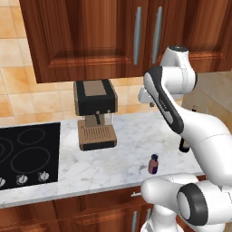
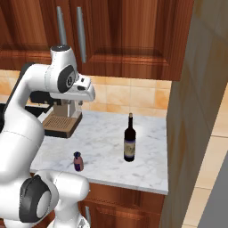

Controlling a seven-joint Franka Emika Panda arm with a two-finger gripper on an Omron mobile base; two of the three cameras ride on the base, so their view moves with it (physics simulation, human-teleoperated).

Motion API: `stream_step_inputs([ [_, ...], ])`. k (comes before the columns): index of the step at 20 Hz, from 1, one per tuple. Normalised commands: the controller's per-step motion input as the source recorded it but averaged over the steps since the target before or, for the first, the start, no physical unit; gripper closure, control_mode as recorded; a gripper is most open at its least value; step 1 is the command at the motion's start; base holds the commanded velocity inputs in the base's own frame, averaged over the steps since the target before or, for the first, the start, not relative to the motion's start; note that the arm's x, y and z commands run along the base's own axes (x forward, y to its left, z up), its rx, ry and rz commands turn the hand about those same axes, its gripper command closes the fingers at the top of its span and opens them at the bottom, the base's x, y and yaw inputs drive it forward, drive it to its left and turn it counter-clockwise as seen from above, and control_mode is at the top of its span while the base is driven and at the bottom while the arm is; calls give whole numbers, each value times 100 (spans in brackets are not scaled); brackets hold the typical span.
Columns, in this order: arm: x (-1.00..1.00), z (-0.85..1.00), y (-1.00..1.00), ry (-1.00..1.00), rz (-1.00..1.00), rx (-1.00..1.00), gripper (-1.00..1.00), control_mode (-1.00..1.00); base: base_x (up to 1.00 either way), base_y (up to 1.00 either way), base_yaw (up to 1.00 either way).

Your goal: There is a wine glass and glass cup on the dining counter. Place the wine bottle next to the wine glass and the juice bottle next to the glass cup.

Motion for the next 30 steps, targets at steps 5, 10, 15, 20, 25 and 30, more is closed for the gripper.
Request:
stream_step_inputs([
  [5, -4, 0, 0, 0, 0, 0, -100, -100, 0, 0, 0],
  [10, -21, -5, 1, 0, -4, 2, -100, -100, 0, 0, 0],
  [15, -13, -18, 3, 0, 0, -1, -100, -100, 0, 0, 0],
  [20, -3, -27, 0, 0, 0, -9, -100, -100, 0, 0, 0],
  [25, 0, -30, 0, 0, 0, -5, -100, -100, 0, 0, 0],
  [30, -3, -31, 0, 0, -1, 6, -100, -100, 0, 0, 0],
])
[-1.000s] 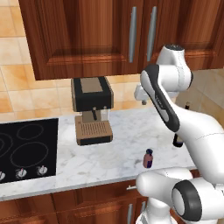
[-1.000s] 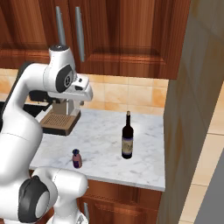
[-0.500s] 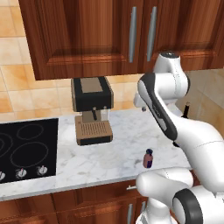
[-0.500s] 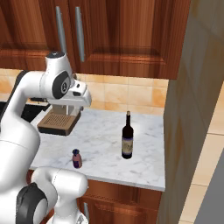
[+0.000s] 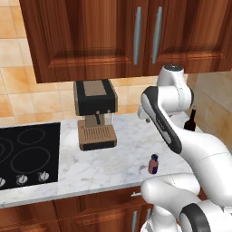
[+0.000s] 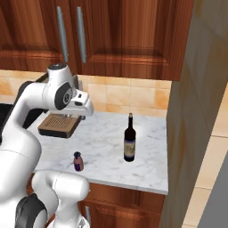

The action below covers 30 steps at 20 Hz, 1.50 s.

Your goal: There is a wine glass and glass cup on the dining counter. Place the wine bottle next to the wine glass and the juice bottle next to the glass cup.

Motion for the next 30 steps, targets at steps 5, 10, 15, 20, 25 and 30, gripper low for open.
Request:
stream_step_inputs([
  [5, -7, -31, 0, 0, -1, 8, -100, -100, 0, 0, 0],
  [10, -4, -29, 0, 0, -2, -1, -100, -100, 0, 0, 0],
  [15, -2, -29, 0, 0, -2, -1, -100, -100, 0, 0, 0],
  [20, -5, -36, 0, 0, -2, 0, -100, -100, 0, 0, 0],
  [25, -3, -42, 0, 0, -4, 0, -100, -100, 0, 0, 0],
  [30, -1, -47, 0, 0, -7, 0, -100, -100, 0, 0, 0],
])
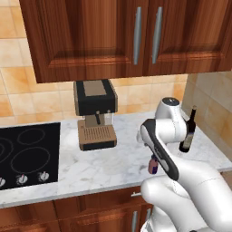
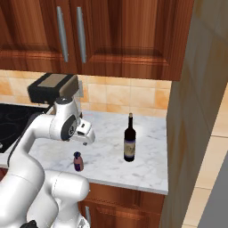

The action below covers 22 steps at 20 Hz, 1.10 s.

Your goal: There is a wine glass and glass cup on the dining counter. Place the wine bottle next to the wine glass and the juice bottle next to the glass cup.

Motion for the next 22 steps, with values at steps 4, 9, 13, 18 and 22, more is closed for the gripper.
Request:
stream_step_inputs([
  [4, 0, -43, 0, 0, -2, 0, -100, -100, 0, 0, 0],
  [9, 0, -45, 0, 0, 0, 0, -100, -100, 0, 0, 0],
  [13, 0, -35, 0, 0, 0, 0, -100, -100, 0, 0, 0],
  [18, -2, -21, 0, 0, 0, 0, -100, -100, 0, 0, 0],
  [22, -4, -7, 0, 0, 0, 0, -100, -100, 0, 0, 0],
])
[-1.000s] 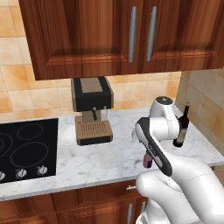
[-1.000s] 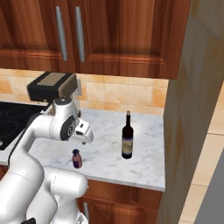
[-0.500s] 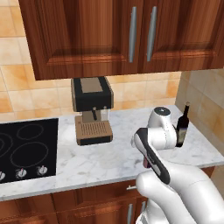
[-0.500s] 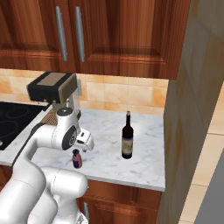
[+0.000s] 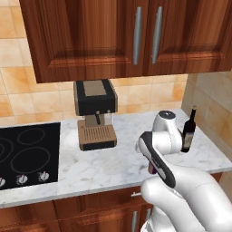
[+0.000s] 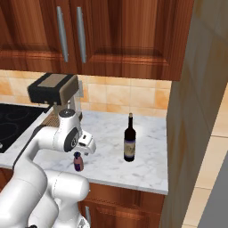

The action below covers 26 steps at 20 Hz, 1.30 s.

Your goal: There is a wine glass and glass cup on the dining counter. Place the wine bottle next to the wine glass and the juice bottle next to the glass cup.

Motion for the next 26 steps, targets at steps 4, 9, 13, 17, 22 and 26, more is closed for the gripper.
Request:
stream_step_inputs([
  [4, -12, 0, 0, 0, 0, 0, -100, -100, 0, 0, 0],
  [9, -25, -2, 0, -5, 0, 0, -100, -100, 0, 0, 0],
  [13, -24, -1, 0, -6, 0, 0, -100, -100, 0, 0, 0],
  [17, -4, -20, 0, -3, 0, -3, -100, -100, 0, 0, 0],
  [22, 1, -22, 0, 0, 0, -1, -100, -100, 0, 0, 0],
  [26, -7, -16, 0, 0, 0, 0, -100, -100, 0, 0, 0],
])
